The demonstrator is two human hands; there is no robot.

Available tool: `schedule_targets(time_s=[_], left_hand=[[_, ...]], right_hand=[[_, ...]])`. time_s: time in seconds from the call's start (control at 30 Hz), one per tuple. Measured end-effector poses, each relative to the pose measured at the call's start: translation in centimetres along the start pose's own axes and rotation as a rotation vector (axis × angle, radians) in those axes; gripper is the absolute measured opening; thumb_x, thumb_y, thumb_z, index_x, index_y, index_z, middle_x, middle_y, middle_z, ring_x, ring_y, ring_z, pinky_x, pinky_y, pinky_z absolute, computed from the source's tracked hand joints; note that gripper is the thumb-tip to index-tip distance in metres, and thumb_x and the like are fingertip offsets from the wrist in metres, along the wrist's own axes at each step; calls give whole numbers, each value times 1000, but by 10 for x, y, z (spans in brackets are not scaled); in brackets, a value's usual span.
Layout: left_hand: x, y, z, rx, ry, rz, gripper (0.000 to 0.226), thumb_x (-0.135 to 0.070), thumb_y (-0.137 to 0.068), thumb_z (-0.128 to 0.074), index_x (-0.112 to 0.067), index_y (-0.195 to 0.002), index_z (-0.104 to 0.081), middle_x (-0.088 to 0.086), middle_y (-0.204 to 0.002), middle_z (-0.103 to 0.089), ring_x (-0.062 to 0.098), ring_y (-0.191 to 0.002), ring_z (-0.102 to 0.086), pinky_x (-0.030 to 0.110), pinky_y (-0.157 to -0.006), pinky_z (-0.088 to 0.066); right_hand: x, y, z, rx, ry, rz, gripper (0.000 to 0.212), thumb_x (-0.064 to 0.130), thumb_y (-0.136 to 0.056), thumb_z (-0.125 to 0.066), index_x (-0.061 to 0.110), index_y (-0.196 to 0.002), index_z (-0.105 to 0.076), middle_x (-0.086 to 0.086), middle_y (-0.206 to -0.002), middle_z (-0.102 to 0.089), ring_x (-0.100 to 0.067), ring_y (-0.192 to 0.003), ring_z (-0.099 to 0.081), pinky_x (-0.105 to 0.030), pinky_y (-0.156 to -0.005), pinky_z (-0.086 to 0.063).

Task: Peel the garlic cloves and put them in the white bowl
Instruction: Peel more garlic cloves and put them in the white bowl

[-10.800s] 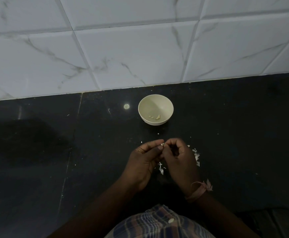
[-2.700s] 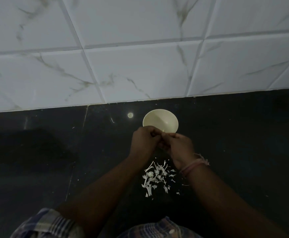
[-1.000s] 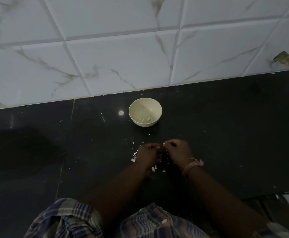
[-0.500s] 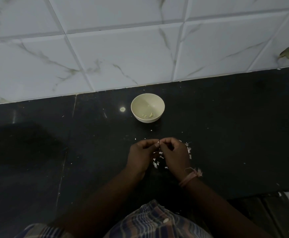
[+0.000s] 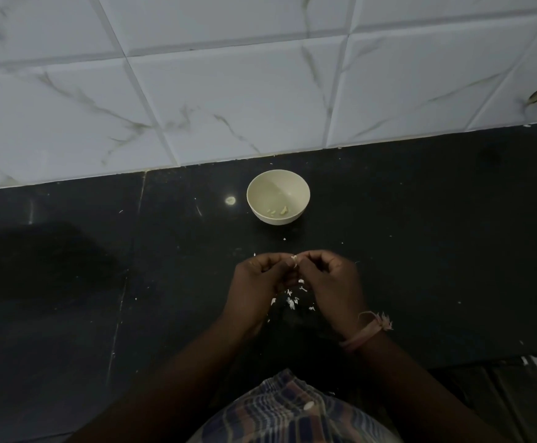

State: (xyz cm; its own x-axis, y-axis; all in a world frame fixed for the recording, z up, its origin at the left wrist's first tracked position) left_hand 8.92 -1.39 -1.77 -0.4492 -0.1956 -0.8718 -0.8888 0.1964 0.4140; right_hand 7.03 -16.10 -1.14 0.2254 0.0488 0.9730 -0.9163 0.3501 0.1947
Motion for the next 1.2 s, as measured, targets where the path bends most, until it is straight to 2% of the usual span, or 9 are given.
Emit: schedule_targets(time_s=[0.17, 0.3, 0.5, 0.6, 0.73, 0.87, 0.93, 1.03, 1.2], left_hand=[[17, -3, -2, 31, 130, 101, 23, -2, -98, -59, 13, -113, -67, 25, -104, -74, 25, -88, -73, 29, -79, -62], [32, -7, -6, 83, 224, 183, 26, -3, -99, -57, 15, -118, -63, 26, -105, -72, 27, -89, -74, 32, -83, -62], [53, -23, -10, 55, 235, 291, 14, -3, -101, -54, 3, -102, -67, 19, -96, -76, 21, -79, -75, 26, -74, -62], [60, -36, -21, 35, 137, 303, 11, 0, -98, -57, 3, -106, -64, 18, -92, -76, 19, -73, -74, 24, -65, -60], [71, -54, -42, 4, -10, 306, 11, 9, -92, -61, 1, -88, -66, 17, -79, -72, 20, -64, -72, 25, -59, -60], [82, -65, -57, -2, -121, 305, 20, 15, -90, -59, -1, -81, -68, 19, -79, -70, 25, -69, -69, 30, -68, -60], [84, -66, -55, -41, -172, 299, 24, 16, -89, -57, -2, -79, -69, 17, -77, -69, 24, -67, -68, 26, -62, -60], [85, -65, -49, -84, -198, 292, 24, 15, -90, -55, -2, -85, -70, 16, -77, -71, 21, -65, -70, 25, -57, -58], [94, -53, -42, -62, -149, 345, 15, 5, -94, -61, -5, -94, -72, 16, -89, -75, 22, -76, -73, 28, -65, -59]], right_hand=[[-18, 5, -6, 21, -159, -117, 10, 10, -95, -66, 8, -91, -75, -1, -71, -73, -8, -62, -65, -20, -57, -51], [-34, 8, -13, 40, -415, -227, 13, 6, -98, -60, 3, -94, -72, -14, -81, -72, -22, -72, -64, -32, -68, -54], [-53, 5, 2, -36, -556, -320, 9, 5, -99, -58, 1, -94, -65, -16, -82, -70, -18, -66, -63, -28, -59, -53], [-61, 1, 18, -78, -534, -347, 8, 3, -98, -58, 0, -96, -65, -16, -82, -70, -17, -66, -62, -24, -58, -54], [-71, -6, 35, -135, -536, -390, 11, 2, -99, -57, 4, -94, -66, -9, -76, -67, -12, -62, -58, -24, -59, -51], [-82, -7, 48, -215, -526, -422, 14, -4, -98, -54, 4, -95, -66, -10, -79, -67, -15, -65, -60, -26, -64, -52], [-89, -6, 51, -247, -530, -439, 13, -4, -97, -55, 4, -95, -65, -11, -80, -66, -16, -66, -60, -27, -65, -52], [-96, -2, 55, -270, -513, -459, 10, -3, -95, -59, 0, -99, -67, -12, -80, -67, -18, -70, -62, -27, -66, -54], [-95, -2, 51, -239, -344, -391, 13, -1, -92, -64, 3, -99, -75, -11, -80, -71, -16, -68, -63, -25, -61, -53]])
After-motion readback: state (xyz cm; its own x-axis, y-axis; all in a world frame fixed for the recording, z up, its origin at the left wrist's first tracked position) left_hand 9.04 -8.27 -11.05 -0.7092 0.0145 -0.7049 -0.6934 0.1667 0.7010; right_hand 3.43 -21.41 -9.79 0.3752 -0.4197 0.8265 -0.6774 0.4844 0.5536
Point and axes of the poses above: each hand's wrist, its own y-axis away from the middle knuckle, its own z-axis out of the back of the hand, x = y × z, the point moved 9 cm from there along -y, towards the middle knuckle
